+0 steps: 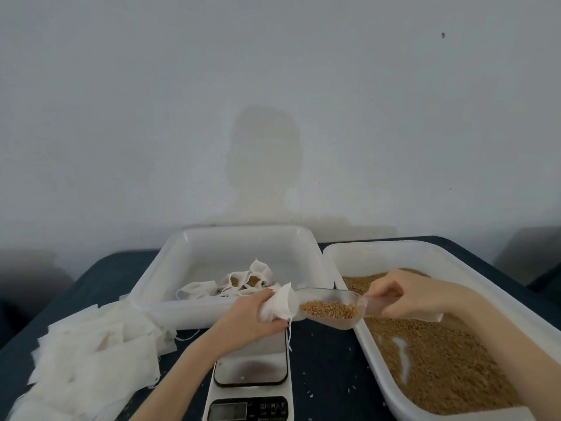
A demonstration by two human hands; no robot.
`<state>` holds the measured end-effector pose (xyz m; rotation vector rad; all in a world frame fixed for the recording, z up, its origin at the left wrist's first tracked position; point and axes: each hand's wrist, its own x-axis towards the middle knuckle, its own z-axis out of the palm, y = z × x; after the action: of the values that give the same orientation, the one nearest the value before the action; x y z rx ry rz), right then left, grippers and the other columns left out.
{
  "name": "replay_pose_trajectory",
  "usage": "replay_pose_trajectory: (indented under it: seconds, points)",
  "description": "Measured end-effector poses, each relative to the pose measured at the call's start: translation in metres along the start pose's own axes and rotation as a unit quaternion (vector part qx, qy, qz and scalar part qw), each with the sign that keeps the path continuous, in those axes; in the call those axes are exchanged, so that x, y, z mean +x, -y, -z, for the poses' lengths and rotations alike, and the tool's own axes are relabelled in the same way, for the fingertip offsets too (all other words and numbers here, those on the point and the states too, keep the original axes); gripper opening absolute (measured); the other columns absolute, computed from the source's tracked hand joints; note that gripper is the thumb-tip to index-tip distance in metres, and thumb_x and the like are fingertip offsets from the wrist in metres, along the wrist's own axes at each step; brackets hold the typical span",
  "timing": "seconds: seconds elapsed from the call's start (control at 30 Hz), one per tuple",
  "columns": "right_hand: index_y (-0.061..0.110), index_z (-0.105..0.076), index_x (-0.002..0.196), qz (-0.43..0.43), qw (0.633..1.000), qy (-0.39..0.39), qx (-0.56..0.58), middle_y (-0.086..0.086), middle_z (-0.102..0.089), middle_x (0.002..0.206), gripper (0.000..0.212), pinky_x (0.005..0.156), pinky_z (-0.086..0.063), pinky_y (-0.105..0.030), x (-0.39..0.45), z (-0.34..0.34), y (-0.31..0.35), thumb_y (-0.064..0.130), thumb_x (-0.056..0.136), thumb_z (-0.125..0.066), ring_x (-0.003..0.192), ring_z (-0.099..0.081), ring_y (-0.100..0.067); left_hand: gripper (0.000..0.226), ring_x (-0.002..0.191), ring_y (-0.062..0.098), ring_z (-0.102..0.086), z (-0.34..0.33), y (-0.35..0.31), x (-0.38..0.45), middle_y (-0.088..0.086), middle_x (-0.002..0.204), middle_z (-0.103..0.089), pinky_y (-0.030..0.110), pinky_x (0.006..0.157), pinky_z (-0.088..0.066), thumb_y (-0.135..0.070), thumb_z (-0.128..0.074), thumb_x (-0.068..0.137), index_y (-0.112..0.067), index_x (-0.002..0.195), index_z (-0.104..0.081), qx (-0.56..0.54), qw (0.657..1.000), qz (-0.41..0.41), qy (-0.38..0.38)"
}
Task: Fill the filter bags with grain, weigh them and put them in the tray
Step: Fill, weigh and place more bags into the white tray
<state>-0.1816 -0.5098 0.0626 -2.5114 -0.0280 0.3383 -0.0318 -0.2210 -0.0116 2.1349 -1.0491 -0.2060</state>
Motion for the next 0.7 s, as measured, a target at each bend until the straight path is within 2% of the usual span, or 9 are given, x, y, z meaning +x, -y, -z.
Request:
replay_pose_trajectory:
  seconds: [0.13, 0.23, 0.33, 0.4, 0.57, 0.63, 0.7]
  points:
    - [0.049, -0.07, 0.092, -0.013, 1.0, -0.007, -0.004, 0.02, -0.063, 0.083, 0.029, 0.065, -0.044, -0.017, 0.005, -0.002, 0.003, 0.039, 0.068, -0.058, 0.067, -0.052, 0.004, 0.046, 0.089, 0.008, -0.057, 0.001, -0.001, 0.0, -0.012, 0.098, -0.061, 0.029, 0.081, -0.048, -0.054, -0.069, 0.074, -0.033, 0.112, -0.055, 0.045, 0.999, 0.007, 0.002]
    - [0.05, -0.07, 0.087, -0.016, 1.0, -0.003, -0.003, 0.02, -0.06, 0.078, 0.029, 0.065, -0.043, -0.018, 0.008, -0.005, 0.006, 0.034, 0.065, -0.059, 0.065, -0.051, 0.005, 0.054, 0.089, 0.006, -0.055, 0.001, -0.001, 0.0, -0.015, 0.099, -0.058, 0.027, 0.079, -0.047, -0.064, -0.065, 0.069, -0.036, 0.114, -0.051, 0.075, 0.997, 0.011, 0.011]
    - [0.047, -0.072, 0.085, -0.015, 1.0, 0.001, 0.005, 0.007, -0.055, 0.081, 0.031, 0.071, -0.041, -0.027, 0.012, -0.007, 0.012, 0.036, 0.06, -0.057, 0.073, -0.049, -0.008, 0.069, 0.096, 0.005, -0.053, 0.001, -0.001, 0.0, -0.017, 0.108, -0.056, 0.028, 0.084, -0.046, -0.069, -0.062, 0.068, -0.04, 0.128, -0.042, 0.083, 0.996, 0.009, 0.023]
    - [0.043, -0.072, 0.085, -0.012, 1.0, 0.004, 0.007, 0.001, -0.052, 0.082, 0.031, 0.069, -0.039, -0.028, 0.013, -0.009, 0.017, 0.037, 0.059, -0.056, 0.073, -0.046, -0.013, 0.074, 0.101, 0.006, -0.051, 0.002, -0.002, 0.001, -0.016, 0.114, -0.055, 0.028, 0.086, -0.044, -0.067, -0.064, 0.069, -0.043, 0.133, -0.036, 0.102, 0.994, -0.007, 0.022]
    - [0.04, -0.072, 0.08, -0.012, 1.0, 0.007, 0.007, 0.008, -0.046, 0.075, 0.025, 0.065, -0.035, -0.027, 0.016, -0.011, 0.029, 0.032, 0.063, -0.056, 0.068, -0.041, -0.012, 0.068, 0.091, 0.002, -0.04, 0.005, -0.005, -0.002, -0.021, 0.107, -0.052, 0.021, 0.076, -0.026, -0.066, -0.061, 0.073, -0.044, 0.131, -0.034, 0.159, 0.985, -0.061, -0.025]
    - [0.043, -0.071, 0.077, -0.014, 1.0, 0.003, 0.0, 0.013, -0.046, 0.072, 0.026, 0.063, -0.035, -0.025, 0.016, -0.011, 0.033, 0.026, 0.065, -0.056, 0.066, -0.041, -0.009, 0.065, 0.095, 0.004, -0.043, 0.005, -0.006, -0.003, -0.021, 0.107, -0.05, 0.022, 0.078, -0.023, -0.064, -0.061, 0.077, -0.042, 0.132, -0.033, 0.17, 0.983, -0.064, -0.035]
    - [0.045, -0.071, 0.076, -0.016, 1.0, -0.003, -0.001, 0.015, -0.047, 0.071, 0.029, 0.061, -0.035, -0.024, 0.016, -0.01, 0.038, 0.021, 0.067, -0.056, 0.064, -0.041, -0.008, 0.064, 0.106, 0.009, -0.047, 0.004, -0.006, -0.004, -0.017, 0.116, -0.053, 0.023, 0.08, -0.024, -0.062, -0.059, 0.081, -0.038, 0.135, -0.034, 0.174, 0.982, -0.064, -0.035]
